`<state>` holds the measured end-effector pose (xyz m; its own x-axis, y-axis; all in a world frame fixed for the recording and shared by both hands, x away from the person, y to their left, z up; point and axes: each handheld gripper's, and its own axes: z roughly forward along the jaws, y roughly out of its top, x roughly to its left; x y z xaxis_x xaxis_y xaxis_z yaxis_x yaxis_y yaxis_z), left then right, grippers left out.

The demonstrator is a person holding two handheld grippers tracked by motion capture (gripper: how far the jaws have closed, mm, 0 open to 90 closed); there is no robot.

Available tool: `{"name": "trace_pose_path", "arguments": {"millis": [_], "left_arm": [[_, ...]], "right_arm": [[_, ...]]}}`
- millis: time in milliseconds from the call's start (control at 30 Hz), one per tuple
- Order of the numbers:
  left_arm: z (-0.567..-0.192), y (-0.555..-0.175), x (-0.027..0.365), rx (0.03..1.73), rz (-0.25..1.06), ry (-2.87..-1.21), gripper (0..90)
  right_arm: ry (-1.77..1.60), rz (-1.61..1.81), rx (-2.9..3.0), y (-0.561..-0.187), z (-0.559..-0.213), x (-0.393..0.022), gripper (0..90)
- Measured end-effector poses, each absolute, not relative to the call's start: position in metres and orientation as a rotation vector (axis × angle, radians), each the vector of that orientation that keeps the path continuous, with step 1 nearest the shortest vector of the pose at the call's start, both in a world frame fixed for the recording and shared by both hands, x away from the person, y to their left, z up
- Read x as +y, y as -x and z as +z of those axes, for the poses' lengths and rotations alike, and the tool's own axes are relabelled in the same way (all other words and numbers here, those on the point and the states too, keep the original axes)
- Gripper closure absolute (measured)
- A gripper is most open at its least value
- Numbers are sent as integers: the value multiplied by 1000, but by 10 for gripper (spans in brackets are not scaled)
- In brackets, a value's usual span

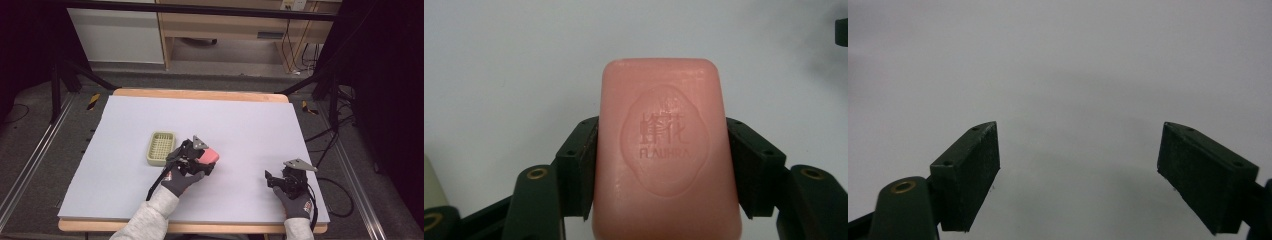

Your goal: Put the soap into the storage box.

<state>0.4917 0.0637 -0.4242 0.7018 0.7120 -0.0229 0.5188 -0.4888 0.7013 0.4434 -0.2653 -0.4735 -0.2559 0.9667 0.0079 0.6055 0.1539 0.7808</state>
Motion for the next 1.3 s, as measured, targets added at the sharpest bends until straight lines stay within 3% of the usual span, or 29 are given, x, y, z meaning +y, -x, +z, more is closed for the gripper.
{"name": "trace_pose_path", "arguments": {"millis": [1300], "left_arm": [[-405, -485, 157, 1090, 451, -2060, 370]], "right_arm": [[-1471, 918, 1941, -444, -474, -264, 172]]}}
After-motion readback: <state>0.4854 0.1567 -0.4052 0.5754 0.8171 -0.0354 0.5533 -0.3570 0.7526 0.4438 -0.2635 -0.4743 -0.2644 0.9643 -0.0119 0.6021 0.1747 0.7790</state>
